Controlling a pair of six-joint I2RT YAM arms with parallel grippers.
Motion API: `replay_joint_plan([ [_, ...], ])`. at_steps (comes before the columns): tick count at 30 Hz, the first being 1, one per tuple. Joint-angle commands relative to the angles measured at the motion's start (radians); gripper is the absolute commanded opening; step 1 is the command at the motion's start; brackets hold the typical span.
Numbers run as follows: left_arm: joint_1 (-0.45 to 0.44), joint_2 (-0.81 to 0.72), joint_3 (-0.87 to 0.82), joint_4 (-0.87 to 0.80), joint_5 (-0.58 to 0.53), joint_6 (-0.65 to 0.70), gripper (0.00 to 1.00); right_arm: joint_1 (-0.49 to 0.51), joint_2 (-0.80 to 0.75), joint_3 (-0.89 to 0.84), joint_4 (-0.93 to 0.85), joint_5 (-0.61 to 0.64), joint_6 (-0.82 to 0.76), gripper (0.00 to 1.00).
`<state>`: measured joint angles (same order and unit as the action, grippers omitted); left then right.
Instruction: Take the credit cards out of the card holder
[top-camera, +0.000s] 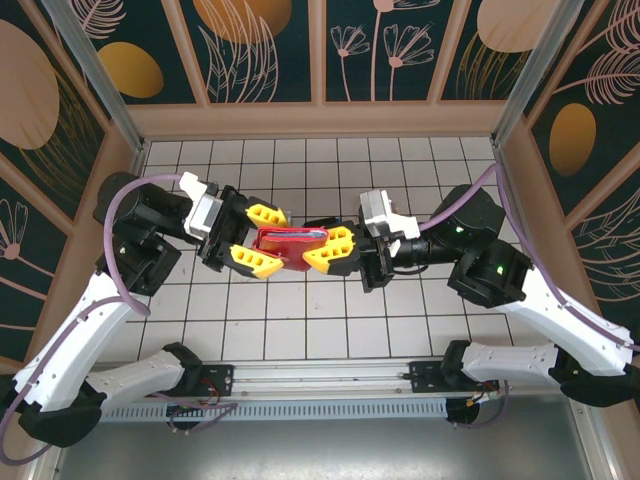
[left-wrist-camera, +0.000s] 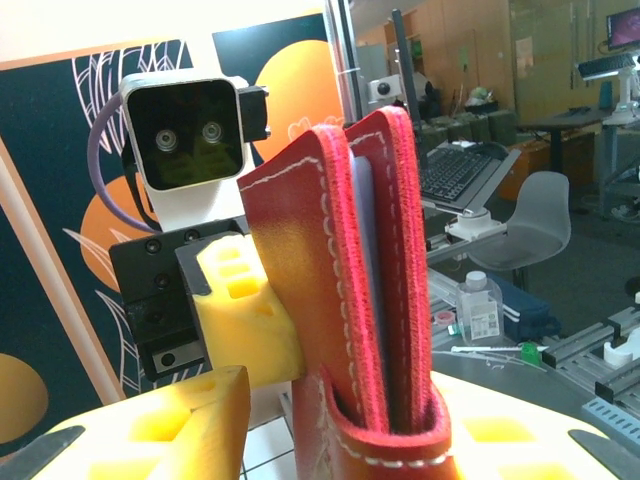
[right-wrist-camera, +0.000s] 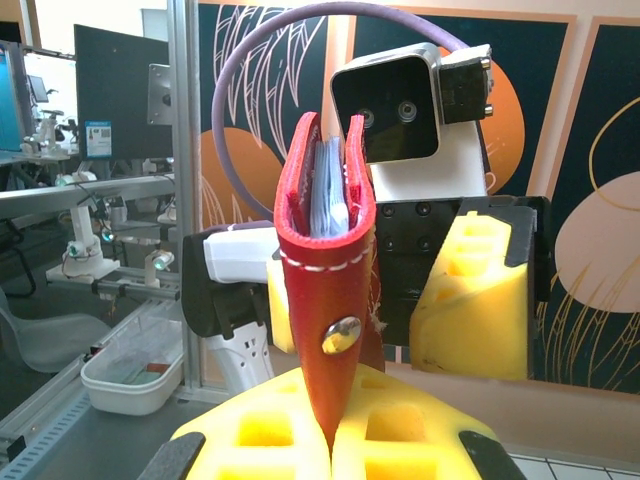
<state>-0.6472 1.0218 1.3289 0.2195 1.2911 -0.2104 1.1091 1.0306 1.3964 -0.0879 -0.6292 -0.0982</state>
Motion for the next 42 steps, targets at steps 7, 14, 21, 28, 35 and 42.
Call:
replay_joint_plan([
  [7,0.001,0.009,0.026,-0.019,0.007,0.017,0.22,0.009,-0.002,0.042,0.004,-0.014,-0.022,0.0],
  [14,0.001,0.042,0.055,-0.135,-0.022,0.058,0.0,0.016,0.01,0.053,-0.039,0.024,-0.052,0.0],
  [21,0.001,0.004,0.045,-0.285,-0.183,0.147,0.69,0.007,0.026,0.052,-0.099,0.19,-0.033,0.0],
  [28,0.001,-0.126,-0.102,-0.214,-0.725,0.212,0.82,-0.266,0.055,-0.157,0.054,0.042,0.25,0.0],
  [35,0.001,-0.075,-0.248,-0.189,-1.171,0.186,0.86,-0.517,0.116,-0.546,0.368,-0.136,0.629,0.0],
  [42,0.001,-0.018,-0.409,-0.094,-1.418,0.12,0.88,-0.667,0.268,-0.767,0.432,-0.195,0.736,0.0],
])
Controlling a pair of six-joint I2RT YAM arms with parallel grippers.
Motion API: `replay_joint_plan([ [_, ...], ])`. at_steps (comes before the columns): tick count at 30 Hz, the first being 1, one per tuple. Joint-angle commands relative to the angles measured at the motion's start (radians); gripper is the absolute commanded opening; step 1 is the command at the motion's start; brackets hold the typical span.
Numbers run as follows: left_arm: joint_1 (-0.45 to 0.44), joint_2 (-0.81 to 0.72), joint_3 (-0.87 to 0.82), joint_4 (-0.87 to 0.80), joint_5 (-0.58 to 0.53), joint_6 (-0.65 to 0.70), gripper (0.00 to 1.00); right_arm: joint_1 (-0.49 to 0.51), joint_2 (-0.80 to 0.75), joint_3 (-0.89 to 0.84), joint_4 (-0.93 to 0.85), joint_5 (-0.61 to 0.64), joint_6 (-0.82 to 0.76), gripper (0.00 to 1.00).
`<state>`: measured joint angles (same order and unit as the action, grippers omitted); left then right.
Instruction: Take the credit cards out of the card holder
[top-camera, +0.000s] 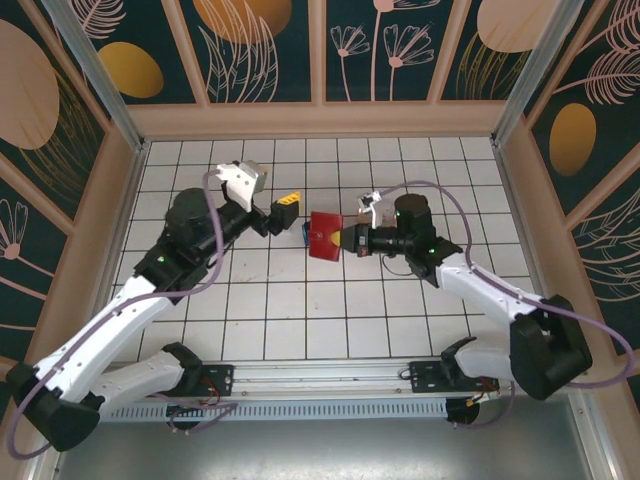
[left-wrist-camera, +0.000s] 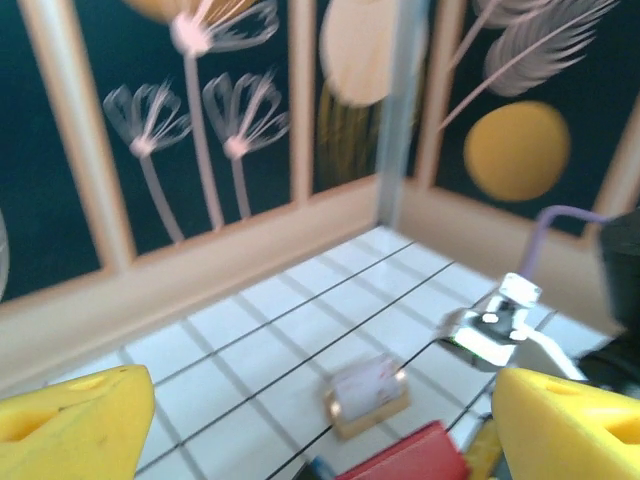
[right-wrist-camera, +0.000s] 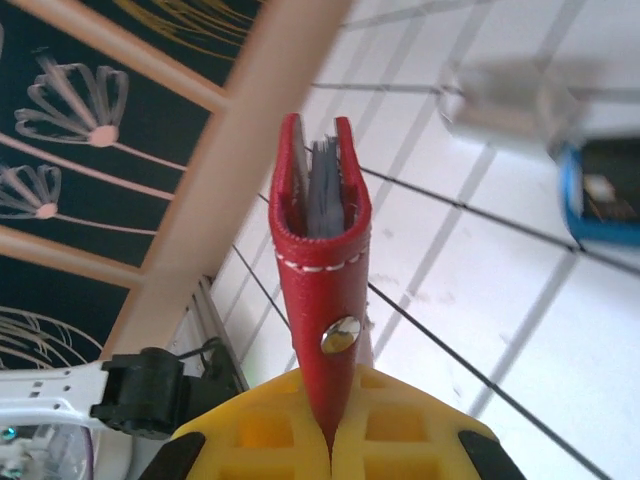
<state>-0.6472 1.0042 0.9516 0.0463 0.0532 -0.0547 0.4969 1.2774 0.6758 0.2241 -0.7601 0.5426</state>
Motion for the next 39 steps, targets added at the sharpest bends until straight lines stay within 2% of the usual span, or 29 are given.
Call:
replay_joint_plan([
  [1,0.001,0.01,-0.048,0.087,-0.212,-0.04,0.88,-0.081,0.038,-0.067,0.113,-0.067,0.095,0.0],
  [3,0.001,0.03,-0.076,0.096,-0.27,-0.045,0.88,-0.123,0.072,-0.089,0.082,-0.07,0.069,0.1],
  [5,0.002,0.057,-0.1,0.098,-0.325,-0.054,0.89,-0.163,0.107,-0.094,0.009,-0.049,0.007,0.14],
  [10,0.003,0.121,-0.136,0.102,-0.416,-0.051,0.89,-0.261,0.188,-0.098,-0.157,0.076,-0.149,0.15],
  [12,0.005,0.145,-0.147,0.109,-0.445,-0.041,0.89,-0.293,0.213,-0.089,-0.216,0.162,-0.199,0.3],
  [13,0.006,0.159,-0.15,0.11,-0.46,-0.039,0.9,-0.307,0.225,-0.081,-0.245,0.199,-0.226,0.43],
  [15,0.014,0.183,-0.155,0.109,-0.495,-0.033,0.9,-0.327,0.221,-0.069,-0.288,0.263,-0.262,0.55],
  [18,0.044,0.221,-0.165,0.104,-0.599,-0.053,0.93,-0.357,0.165,-0.041,-0.363,0.426,-0.305,0.75],
  [19,0.067,0.232,-0.171,0.101,-0.636,-0.07,0.98,-0.365,0.137,-0.032,-0.378,0.503,-0.311,0.84],
  [20,0.084,0.24,-0.18,0.102,-0.676,-0.088,0.99,-0.379,0.111,-0.026,-0.39,0.551,-0.316,0.94],
  [21,0.107,0.248,-0.196,0.109,-0.729,-0.105,0.98,-0.401,0.076,-0.024,-0.396,0.572,-0.317,0.99],
  [22,0.133,0.257,-0.214,0.119,-0.772,-0.126,0.99,-0.432,0.04,-0.025,-0.385,0.586,-0.316,0.99],
  [25,0.183,0.279,-0.3,0.237,-0.913,-0.122,0.98,-0.493,-0.063,-0.095,-0.228,0.742,-0.336,0.99],
  [26,0.201,0.287,-0.335,0.3,-0.933,-0.114,0.98,-0.502,-0.091,-0.146,-0.125,0.821,-0.366,0.99],
  [28,0.243,0.301,-0.413,0.448,-0.907,-0.091,0.99,-0.524,-0.126,-0.254,0.108,0.9,-0.416,0.99],
  [31,0.305,0.317,-0.476,0.607,-0.885,-0.066,0.98,-0.557,-0.117,-0.408,0.46,0.921,-0.459,0.99],
  [33,0.36,0.332,-0.513,0.717,-0.812,-0.059,0.99,-0.565,-0.073,-0.461,0.628,0.929,-0.47,0.99],
  [35,0.419,0.364,-0.527,0.777,-0.715,-0.063,0.99,-0.564,-0.015,-0.473,0.74,0.901,-0.495,0.99],
  [37,0.439,0.424,-0.519,0.806,-0.739,-0.032,0.98,-0.565,0.038,-0.466,0.823,0.879,-0.503,0.99],
  [39,0.459,0.47,-0.562,0.935,-0.683,0.016,0.99,-0.581,0.087,-0.435,0.836,0.821,-0.465,0.99],
])
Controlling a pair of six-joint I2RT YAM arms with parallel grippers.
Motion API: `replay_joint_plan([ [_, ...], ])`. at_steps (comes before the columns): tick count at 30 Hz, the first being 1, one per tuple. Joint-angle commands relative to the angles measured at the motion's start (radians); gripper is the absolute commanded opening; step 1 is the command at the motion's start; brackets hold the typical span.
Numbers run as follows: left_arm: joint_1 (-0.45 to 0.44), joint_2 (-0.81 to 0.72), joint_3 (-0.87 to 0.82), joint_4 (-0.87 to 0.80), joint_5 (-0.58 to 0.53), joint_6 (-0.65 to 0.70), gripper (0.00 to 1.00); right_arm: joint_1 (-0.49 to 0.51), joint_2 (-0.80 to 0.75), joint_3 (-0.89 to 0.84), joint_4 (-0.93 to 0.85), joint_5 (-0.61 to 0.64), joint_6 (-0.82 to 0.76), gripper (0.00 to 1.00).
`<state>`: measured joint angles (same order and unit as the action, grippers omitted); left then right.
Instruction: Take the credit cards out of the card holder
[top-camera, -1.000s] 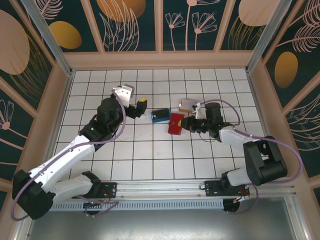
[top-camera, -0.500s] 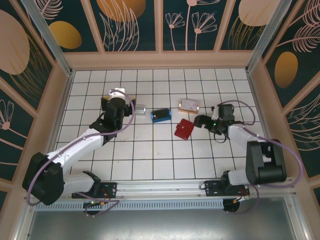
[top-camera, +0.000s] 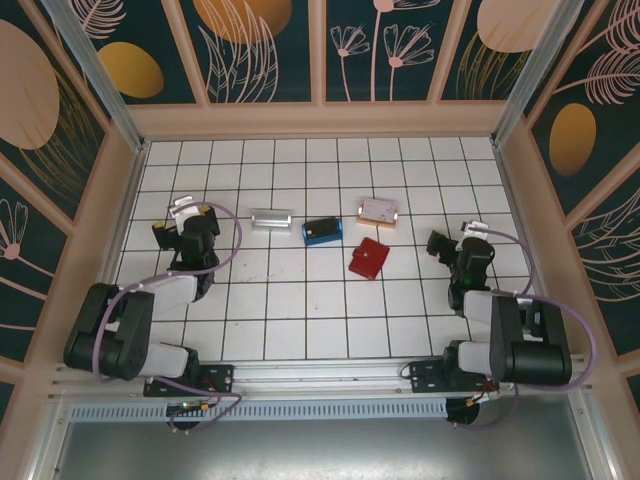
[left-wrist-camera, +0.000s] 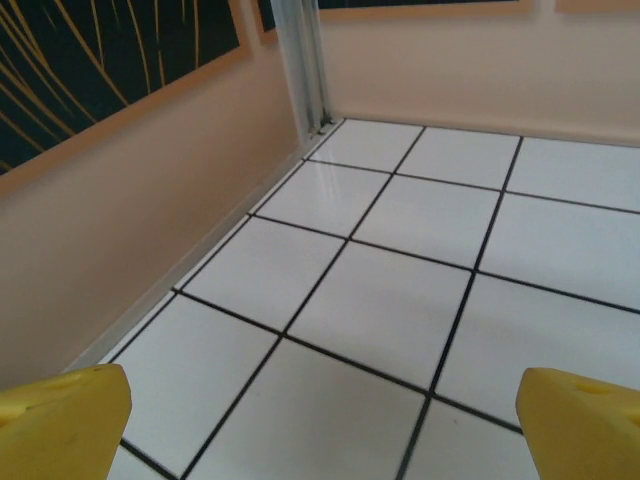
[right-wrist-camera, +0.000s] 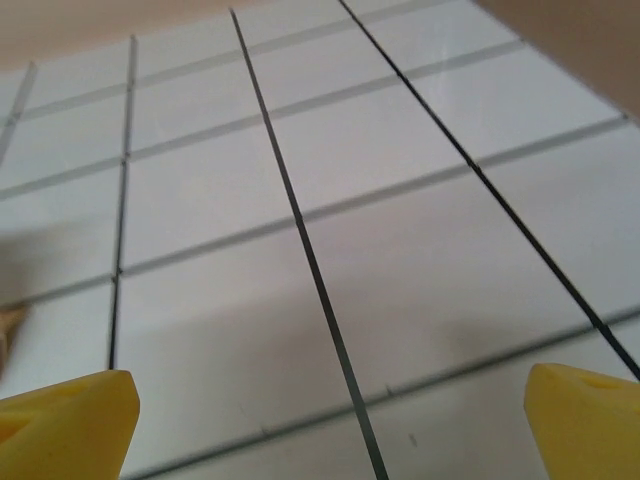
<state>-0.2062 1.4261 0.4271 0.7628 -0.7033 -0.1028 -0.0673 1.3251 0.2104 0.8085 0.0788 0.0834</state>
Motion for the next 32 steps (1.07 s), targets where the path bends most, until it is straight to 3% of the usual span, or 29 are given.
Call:
replay_joint_plan([
  [1,0.027,0.073,-0.063,0.299,0.094,0.079,0.99,-0.018,0.063,0.039,0.273,-0.046,0.005,0.99],
  [2,0.038,0.088,-0.078,0.347,0.129,0.08,0.98,-0.015,0.088,0.037,0.311,-0.072,-0.006,0.99],
  [8,0.099,0.099,-0.041,0.266,0.274,0.048,0.99,0.043,0.212,0.017,0.449,-0.077,-0.078,0.99],
  [13,0.105,0.097,-0.041,0.262,0.304,0.048,0.97,0.056,0.213,0.013,0.457,-0.043,-0.079,0.99],
  [16,0.125,0.068,-0.113,0.365,0.375,0.045,0.98,0.045,0.213,0.022,0.44,-0.059,-0.075,0.99],
  [19,0.157,0.116,-0.234,0.634,0.493,0.054,0.98,0.038,0.213,0.025,0.434,-0.085,-0.071,0.99],
  [20,0.158,0.116,-0.229,0.616,0.508,0.058,0.99,0.039,0.213,0.025,0.435,-0.085,-0.072,0.99],
  [21,0.162,0.082,-0.193,0.487,0.519,0.049,0.99,0.038,0.212,0.024,0.434,-0.084,-0.071,0.99],
  [23,0.17,0.107,-0.202,0.551,0.521,0.043,0.99,0.038,0.213,0.024,0.434,-0.086,-0.071,0.99],
  [32,0.169,0.093,-0.203,0.534,0.521,0.046,0.99,0.038,0.215,0.026,0.437,-0.084,-0.071,0.99],
])
